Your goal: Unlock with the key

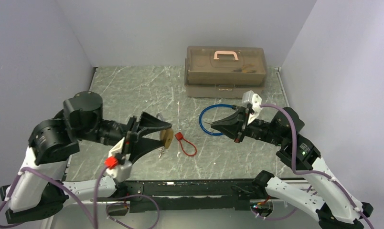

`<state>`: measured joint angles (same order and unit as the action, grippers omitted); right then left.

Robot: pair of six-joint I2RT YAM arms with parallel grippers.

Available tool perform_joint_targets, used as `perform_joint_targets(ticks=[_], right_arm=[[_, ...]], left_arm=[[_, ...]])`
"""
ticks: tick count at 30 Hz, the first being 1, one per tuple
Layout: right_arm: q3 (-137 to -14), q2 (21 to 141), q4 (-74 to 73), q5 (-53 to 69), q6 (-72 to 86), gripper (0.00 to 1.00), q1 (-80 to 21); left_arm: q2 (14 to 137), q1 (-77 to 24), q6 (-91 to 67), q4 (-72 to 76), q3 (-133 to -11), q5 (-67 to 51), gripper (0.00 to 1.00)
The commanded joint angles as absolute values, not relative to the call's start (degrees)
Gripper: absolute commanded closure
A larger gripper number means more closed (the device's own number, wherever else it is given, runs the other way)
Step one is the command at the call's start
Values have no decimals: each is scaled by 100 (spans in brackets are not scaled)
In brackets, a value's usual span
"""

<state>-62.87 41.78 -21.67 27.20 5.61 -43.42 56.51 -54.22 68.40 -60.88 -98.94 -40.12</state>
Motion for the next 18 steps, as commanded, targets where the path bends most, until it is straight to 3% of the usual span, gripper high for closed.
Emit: perform_joint_targets(ticks=[1,18], right_arm=[[-6122,3972,-1683,2804,361,100,-4334],[-6254,4039,-1857,2813,53,100,-4331]], left_arm=[[5641,-5491,7439,-6421,-10273,-5065,100],[5740,-5904,8229,-6837,-10242,-4720,100]])
